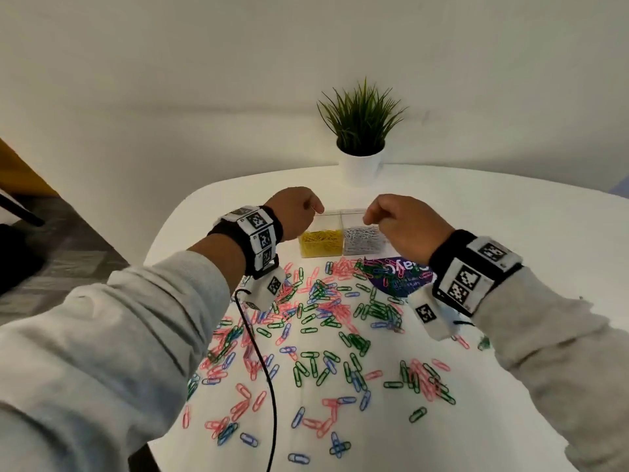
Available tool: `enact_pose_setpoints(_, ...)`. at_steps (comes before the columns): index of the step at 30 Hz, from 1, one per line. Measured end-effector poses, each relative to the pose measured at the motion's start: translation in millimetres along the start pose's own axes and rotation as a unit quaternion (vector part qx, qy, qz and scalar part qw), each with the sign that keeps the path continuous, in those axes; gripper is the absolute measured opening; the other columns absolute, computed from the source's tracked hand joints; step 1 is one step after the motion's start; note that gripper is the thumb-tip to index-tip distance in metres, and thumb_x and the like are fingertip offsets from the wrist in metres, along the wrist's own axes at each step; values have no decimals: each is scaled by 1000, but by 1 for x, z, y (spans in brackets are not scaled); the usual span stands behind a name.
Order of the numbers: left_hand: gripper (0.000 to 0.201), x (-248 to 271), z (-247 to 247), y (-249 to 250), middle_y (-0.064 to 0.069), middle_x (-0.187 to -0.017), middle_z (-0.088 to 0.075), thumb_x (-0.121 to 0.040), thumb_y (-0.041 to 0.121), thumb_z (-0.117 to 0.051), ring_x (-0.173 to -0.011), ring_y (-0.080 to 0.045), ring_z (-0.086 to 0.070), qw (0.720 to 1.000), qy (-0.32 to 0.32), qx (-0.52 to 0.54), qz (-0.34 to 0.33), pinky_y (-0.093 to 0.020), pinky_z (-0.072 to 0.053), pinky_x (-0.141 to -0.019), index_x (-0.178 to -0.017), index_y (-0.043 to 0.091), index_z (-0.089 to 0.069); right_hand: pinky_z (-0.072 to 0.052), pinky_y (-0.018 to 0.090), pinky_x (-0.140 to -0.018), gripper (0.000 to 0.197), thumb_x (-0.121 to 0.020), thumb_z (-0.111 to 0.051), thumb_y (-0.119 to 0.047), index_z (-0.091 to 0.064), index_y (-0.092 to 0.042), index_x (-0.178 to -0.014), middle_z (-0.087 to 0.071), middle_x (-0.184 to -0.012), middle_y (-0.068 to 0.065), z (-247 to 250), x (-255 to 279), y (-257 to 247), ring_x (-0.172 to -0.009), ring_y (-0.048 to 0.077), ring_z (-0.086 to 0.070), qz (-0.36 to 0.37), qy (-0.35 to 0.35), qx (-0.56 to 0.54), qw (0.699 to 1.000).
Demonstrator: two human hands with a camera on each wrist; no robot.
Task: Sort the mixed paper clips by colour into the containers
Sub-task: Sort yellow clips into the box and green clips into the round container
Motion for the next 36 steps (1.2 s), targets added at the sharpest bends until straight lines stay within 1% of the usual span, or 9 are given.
enact_pose_setpoints(5, 39, -7, -45, 23, -6, -121, -56, -92, 0, -44, -104, -27, -58, 981, -111, -153, -50, -38, -50, -88, -124, 19, -54, -45, 24, -75, 23, -93, -48, -11, -62, -28, -95, -65, -96, -13, 12, 89, 72, -89, 10, -60, -55, -92, 104, 989)
enact_pose_setpoints(9, 49, 1, -56, 25, -10, -127, -57, -91, 3, -45, -97, -30, -61, 964, -135, -225, -50, -41, -56, -80, -135, 24, -40, -41, 25, -80, 24, -93, -47, -9, -57, -31, -93, -62, -100, -9, 25, 144, 128, -93, 15, -58, -102, -95, 168, 976)
enact_pose_setpoints(12, 47, 6, -46, 28, -5, -144, -48, -98, 7, -41, -125, -26, -51, 961, -114, -245, -57, -36, -45, -101, -142, 26, -44, -35, 21, -79, 21, -96, -48, -13, -57, -30, -102, -55, -100, -8, 24, 165, 155, -90, 13, -53, -115, -88, 209, 967)
enact_pose_setpoints(14, 42, 17, -38, 30, -3, -145, -45, -101, 12, -41, -131, -23, -46, 965, -95, -233, -76, -33, -37, -107, -139, 26, -49, -36, 21, -81, 21, -97, -49, -18, -57, -32, -110, -51, -101, -9, 15, 170, 162, -92, 12, -52, -108, -97, 221, 964)
enact_pose_setpoints(19, 33, 71, -18, 15, -3, -121, -52, -101, 10, -43, -112, -23, -56, 974, -46, -195, -108, -33, -42, -100, -122, 24, -64, -40, 22, -89, 32, -100, -45, -29, -57, -37, -129, -42, -102, -10, 0, 170, 172, -104, 15, -55, -96, -87, 251, 959)
enact_pose_setpoints(23, 30, 131, -3, -25, 3, -113, -51, -101, 12, -42, -101, -17, -57, 977, -31, -197, -73, -30, -45, -93, -113, 28, -65, -44, 27, -84, 19, -99, -46, -41, -61, -35, -109, -45, -100, -8, -1, 171, 165, -91, 13, -51, -83, -93, 267, 956)
enact_pose_setpoints(27, 27, 189, 6, -80, 8, -109, -55, -101, 20, -41, -103, -14, -57, 977, -54, -205, 16, -23, -41, -88, -110, 31, -64, -47, 28, -77, 16, -98, -45, -36, -55, -25, -91, -47, -94, -6, 2, 172, 160, -80, 14, -54, -69, -71, 265, 959)
enact_pose_setpoints(33, 19, 247, 11, -129, 9, -108, -65, -93, 22, -53, -98, -12, -58, 970, -67, -193, 132, -22, -46, -84, -105, 26, -67, -34, 24, -63, 12, -95, -46, -30, -47, -26, -83, -48, -84, -6, 2, 177, 156, -71, 11, -50, -85, -80, 283, 952)
enact_pose_setpoints(36, 17, 259, 1, -132, 7, -100, -68, -87, 23, -56, -94, -14, -62, 962, -109, -207, 144, -27, -52, -84, -96, 21, -71, -39, 26, -63, 12, -89, -55, -27, -50, -23, -80, -57, -80, -5, 11, 180, 153, -73, 15, -55, -112, -56, 245, 962)
Point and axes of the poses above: each hand's wrist, its own x-axis away from the middle knuckle, its own z-axis out of the back of the hand, y = z × x, the point moved 9 cm from there along -x, towards the middle knuckle
